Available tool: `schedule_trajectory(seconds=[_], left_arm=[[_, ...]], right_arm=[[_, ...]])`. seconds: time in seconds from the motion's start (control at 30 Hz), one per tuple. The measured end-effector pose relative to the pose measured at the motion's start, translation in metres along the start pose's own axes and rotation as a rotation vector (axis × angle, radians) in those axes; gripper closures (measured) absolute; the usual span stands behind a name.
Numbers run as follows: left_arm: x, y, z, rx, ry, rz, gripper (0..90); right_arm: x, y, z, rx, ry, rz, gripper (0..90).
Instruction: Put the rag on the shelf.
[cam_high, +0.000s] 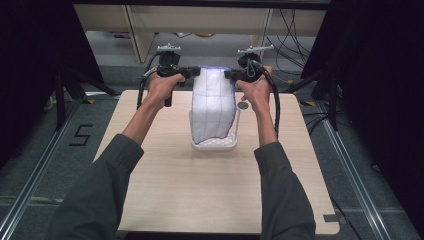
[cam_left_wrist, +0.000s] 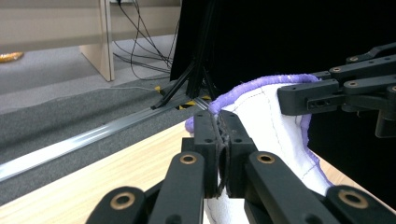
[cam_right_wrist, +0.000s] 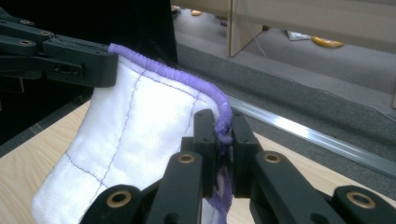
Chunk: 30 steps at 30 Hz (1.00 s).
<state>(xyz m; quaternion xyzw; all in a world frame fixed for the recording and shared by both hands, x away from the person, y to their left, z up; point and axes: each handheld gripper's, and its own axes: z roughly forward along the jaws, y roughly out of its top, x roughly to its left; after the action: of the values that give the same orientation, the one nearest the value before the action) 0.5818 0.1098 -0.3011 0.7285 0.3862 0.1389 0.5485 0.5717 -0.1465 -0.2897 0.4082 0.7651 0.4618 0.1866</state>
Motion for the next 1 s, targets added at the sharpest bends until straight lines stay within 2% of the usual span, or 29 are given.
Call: schedule_trajectory(seconds=[0.17,0.2,0.23,0.4,0.43,0.53,0.63,0.7,0.73,0.77,0.8,0.83,0.87,1.0], left_arm=[[0.005,-0.007,0.006,0.022,-0.001,-0.012,86.4],[0.005,-0.008,0.008,0.036,0.002,-0.008,86.4],[0.005,-0.009,0.009,0.040,0.003,-0.006,86.4],[0.007,-0.014,0.015,0.080,0.007,-0.006,86.4],[0.007,-0.015,0.016,0.083,0.009,-0.010,86.4],[0.007,-0.018,0.018,0.104,0.008,-0.013,86.4],[0.009,-0.022,0.020,0.114,0.001,-0.032,86.3],[0.011,-0.026,0.022,0.130,0.004,-0.037,86.3],[0.011,-0.028,0.023,0.139,0.007,-0.039,86.3],[0.012,-0.030,0.024,0.145,0.009,-0.040,86.3],[0.012,-0.032,0.024,0.149,0.009,-0.044,86.3],[0.013,-0.032,0.025,0.153,0.009,-0.043,86.2],[0.013,-0.033,0.025,0.152,0.016,-0.041,86.2],[0.014,-0.036,0.025,0.172,0.018,-0.041,86.2]], right_arm=[[-0.002,-0.005,0.007,0.025,-0.005,0.020,84.5],[-0.004,-0.006,0.009,0.031,-0.004,0.003,84.4],[-0.004,-0.007,0.011,0.044,-0.011,0.027,84.4],[-0.006,-0.014,0.020,0.075,-0.019,0.029,84.1],[-0.005,-0.015,0.020,0.090,-0.029,0.043,84.1],[-0.006,-0.018,0.025,0.106,-0.032,0.036,84.0],[-0.008,-0.022,0.028,0.127,-0.040,0.030,83.7],[-0.008,-0.025,0.031,0.127,-0.033,0.051,83.5],[-0.009,-0.026,0.031,0.152,-0.037,0.051,83.3],[-0.010,-0.028,0.035,0.123,-0.038,0.039,83.1],[-0.009,-0.028,0.034,0.157,-0.034,0.054,82.6],[-0.009,-0.029,0.035,0.163,-0.034,0.062,82.3],[-0.009,-0.030,0.037,0.148,-0.042,0.049,82.1],[-0.011,-0.032,0.039,0.177,-0.039,0.034,79.7]])
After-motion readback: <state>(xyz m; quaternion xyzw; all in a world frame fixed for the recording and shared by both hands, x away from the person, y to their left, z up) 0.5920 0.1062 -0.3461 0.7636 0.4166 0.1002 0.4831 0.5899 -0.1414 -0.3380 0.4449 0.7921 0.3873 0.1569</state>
